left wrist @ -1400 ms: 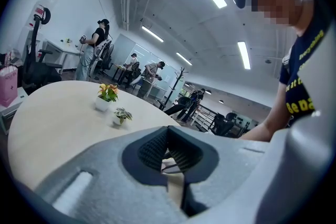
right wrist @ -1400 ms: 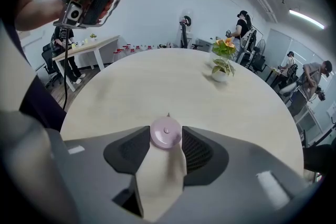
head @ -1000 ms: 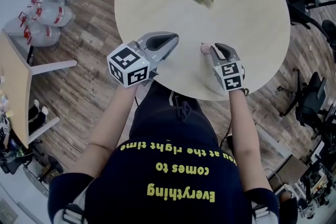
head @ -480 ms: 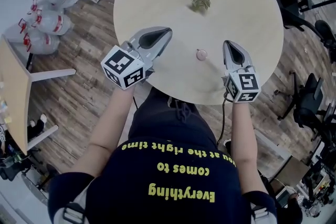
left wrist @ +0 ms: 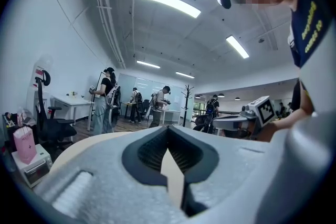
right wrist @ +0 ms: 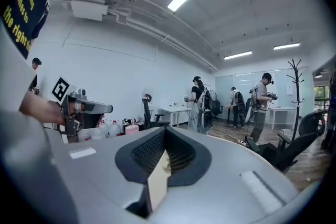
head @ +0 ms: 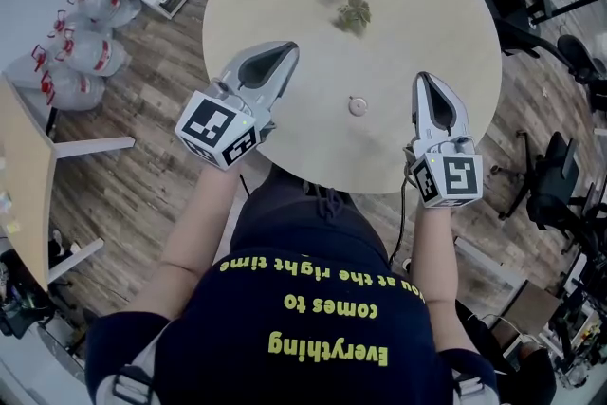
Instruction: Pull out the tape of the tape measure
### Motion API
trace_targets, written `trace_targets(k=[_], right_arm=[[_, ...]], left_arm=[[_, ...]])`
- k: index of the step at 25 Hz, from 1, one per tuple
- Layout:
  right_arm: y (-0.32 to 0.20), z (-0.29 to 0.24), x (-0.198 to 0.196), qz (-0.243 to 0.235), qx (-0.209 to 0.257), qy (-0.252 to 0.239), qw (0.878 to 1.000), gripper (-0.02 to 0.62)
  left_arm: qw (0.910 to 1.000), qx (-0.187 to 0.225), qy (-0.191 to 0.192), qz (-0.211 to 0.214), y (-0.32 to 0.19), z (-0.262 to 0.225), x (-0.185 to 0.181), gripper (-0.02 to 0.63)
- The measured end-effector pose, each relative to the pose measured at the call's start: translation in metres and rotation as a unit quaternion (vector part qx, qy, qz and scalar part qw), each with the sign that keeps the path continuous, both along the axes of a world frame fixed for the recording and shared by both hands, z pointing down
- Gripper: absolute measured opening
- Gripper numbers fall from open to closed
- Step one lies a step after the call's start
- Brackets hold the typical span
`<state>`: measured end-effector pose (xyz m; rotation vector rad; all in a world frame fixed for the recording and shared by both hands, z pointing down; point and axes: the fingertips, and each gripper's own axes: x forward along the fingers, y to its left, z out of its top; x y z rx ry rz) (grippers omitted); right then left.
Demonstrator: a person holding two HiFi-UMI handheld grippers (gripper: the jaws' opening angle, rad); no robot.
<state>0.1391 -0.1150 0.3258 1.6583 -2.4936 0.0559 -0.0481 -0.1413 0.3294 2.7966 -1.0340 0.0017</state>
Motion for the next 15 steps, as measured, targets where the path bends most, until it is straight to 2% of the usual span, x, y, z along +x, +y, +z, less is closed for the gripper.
trace_targets(k=[4,9,15], right_arm=[[0.006,-0.018,-0.001,0.002,0.018,0.006,1.0,0.012],[0.008,-0.031,0.002,0.013,0.03,-0.003,0.999,0.012],[0.004,-0.04,0.002,0.024,0.036,-0.016,0.999,0.012]], left_arm=[[0.9996,0.017,-0.007,-0.022,-0.003,-0.009,-0.006,0.003],[0.9993,0.024,-0.004,-0.028,-0.006,-0.015,-0.01,0.003],[0.9975,0.032,0.018,-0.061,-0.013,-0.027,-0.024,0.003]])
